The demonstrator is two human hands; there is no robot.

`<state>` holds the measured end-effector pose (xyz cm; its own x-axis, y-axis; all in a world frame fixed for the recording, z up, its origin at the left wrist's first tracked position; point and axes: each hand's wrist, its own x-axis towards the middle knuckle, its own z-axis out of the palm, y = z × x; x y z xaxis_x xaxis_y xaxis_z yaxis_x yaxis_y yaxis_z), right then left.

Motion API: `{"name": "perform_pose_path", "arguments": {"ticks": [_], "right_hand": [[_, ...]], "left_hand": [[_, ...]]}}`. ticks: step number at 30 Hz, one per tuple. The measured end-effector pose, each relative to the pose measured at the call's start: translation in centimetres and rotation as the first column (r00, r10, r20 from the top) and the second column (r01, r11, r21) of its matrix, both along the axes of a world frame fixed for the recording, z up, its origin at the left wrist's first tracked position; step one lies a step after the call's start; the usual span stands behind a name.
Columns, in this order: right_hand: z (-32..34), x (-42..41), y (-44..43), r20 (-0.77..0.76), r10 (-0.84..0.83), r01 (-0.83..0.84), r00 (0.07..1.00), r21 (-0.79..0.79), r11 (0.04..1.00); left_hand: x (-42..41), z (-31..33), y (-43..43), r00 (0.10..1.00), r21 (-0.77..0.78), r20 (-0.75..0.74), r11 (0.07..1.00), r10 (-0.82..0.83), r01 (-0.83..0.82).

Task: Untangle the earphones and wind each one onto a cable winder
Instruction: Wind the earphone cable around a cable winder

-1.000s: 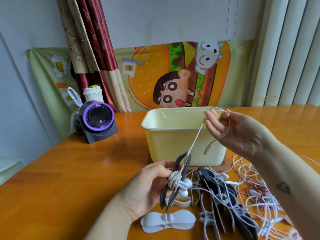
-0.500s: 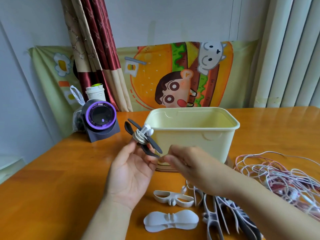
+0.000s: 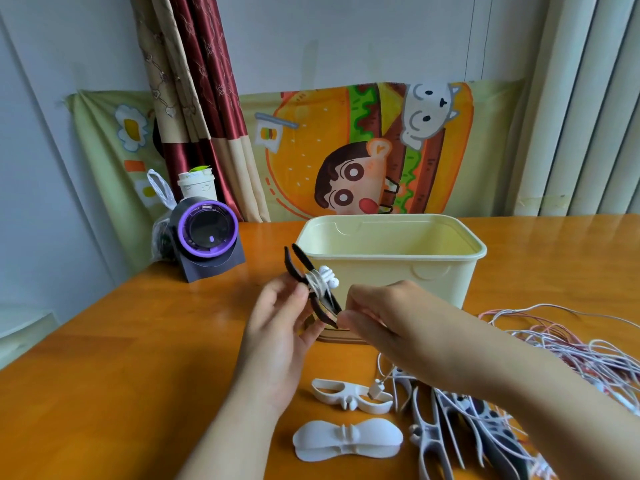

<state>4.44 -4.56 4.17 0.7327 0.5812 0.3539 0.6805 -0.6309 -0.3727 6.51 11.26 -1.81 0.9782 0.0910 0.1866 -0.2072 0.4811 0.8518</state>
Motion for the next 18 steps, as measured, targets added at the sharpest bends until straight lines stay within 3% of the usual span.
{"name": "perform_pose_path", "arguments": {"ticks": [4, 6, 10, 14, 18], "right_hand": [[0.5, 0.3, -0.7, 0.024, -0.046, 0.045, 0.999, 0.034, 0.998], [0.6, 0.7, -1.1, 0.030, -0.082, 0.079, 0.996, 0.070, 0.994], [0.6, 1.1, -1.2, -0.008, -0.132, 0.132, 0.991, 0.120, 0.984], [1.0, 1.1, -1.2, -0.036, -0.135, 0.139, 0.990, 0.296, 0.945], [1.0, 1.0, -1.0, -0.076, -0.084, 0.111, 0.994, 0.510, 0.853]], "left_hand": [[-0.4, -0.5, -0.5, 0.992, 0.409, 0.125, 0.910, 0.010, -0.061], [-0.5, -0.5, -0.7, 0.989, 0.527, 0.145, 0.846, 0.005, -0.082], [-0.6, -0.5, -0.7, 0.994, 0.581, 0.101, 0.814, -0.044, -0.023], [-0.7, -0.6, -0.8, 0.994, 0.655, 0.079, 0.756, -0.071, 0.002], [-0.6, -0.4, -0.7, 0.993, 0.575, 0.040, 0.815, -0.111, 0.068]]}}
